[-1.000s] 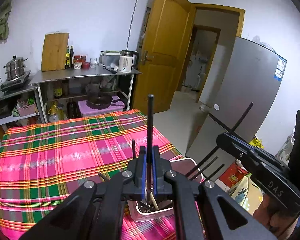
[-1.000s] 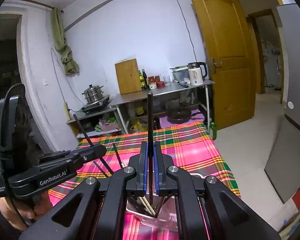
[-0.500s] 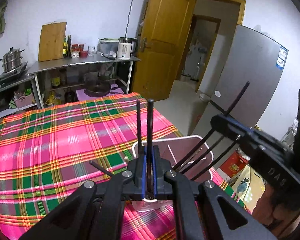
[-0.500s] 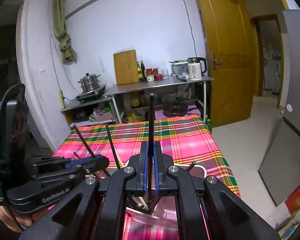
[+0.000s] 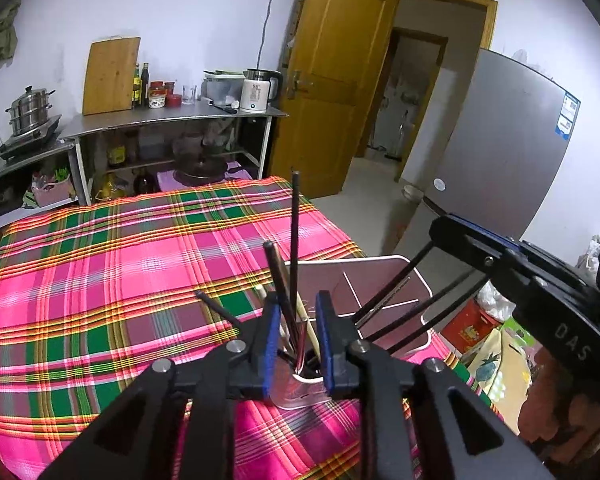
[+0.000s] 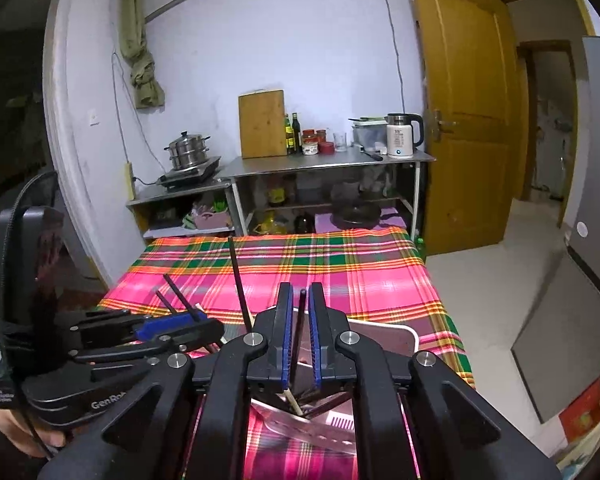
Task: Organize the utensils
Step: 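Lower the black chopstick into the caddy and open the right gripper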
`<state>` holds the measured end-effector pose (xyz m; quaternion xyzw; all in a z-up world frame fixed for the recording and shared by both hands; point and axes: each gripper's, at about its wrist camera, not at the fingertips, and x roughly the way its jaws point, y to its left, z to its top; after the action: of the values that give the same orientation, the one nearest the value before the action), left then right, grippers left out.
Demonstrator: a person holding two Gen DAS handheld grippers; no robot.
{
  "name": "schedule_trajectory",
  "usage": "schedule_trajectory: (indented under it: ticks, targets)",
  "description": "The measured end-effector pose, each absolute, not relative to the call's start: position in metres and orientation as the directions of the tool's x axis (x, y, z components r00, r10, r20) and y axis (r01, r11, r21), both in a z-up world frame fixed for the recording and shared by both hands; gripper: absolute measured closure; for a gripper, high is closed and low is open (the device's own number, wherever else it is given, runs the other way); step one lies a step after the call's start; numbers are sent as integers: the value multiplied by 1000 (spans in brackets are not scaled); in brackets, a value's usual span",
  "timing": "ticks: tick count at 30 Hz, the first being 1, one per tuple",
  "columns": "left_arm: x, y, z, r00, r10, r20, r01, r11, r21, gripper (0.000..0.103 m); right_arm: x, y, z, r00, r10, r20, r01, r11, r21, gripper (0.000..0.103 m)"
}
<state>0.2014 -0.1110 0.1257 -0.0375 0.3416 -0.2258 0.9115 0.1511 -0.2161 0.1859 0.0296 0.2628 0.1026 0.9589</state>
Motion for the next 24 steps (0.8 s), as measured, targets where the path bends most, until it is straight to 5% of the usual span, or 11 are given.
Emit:
schedule_trajectory:
  ticks: [24]
  targets:
    - [127, -90, 136, 721, -448, -528, 401, 892, -208, 62, 86, -236, 188, 862, 202, -465, -152, 978, 144, 91]
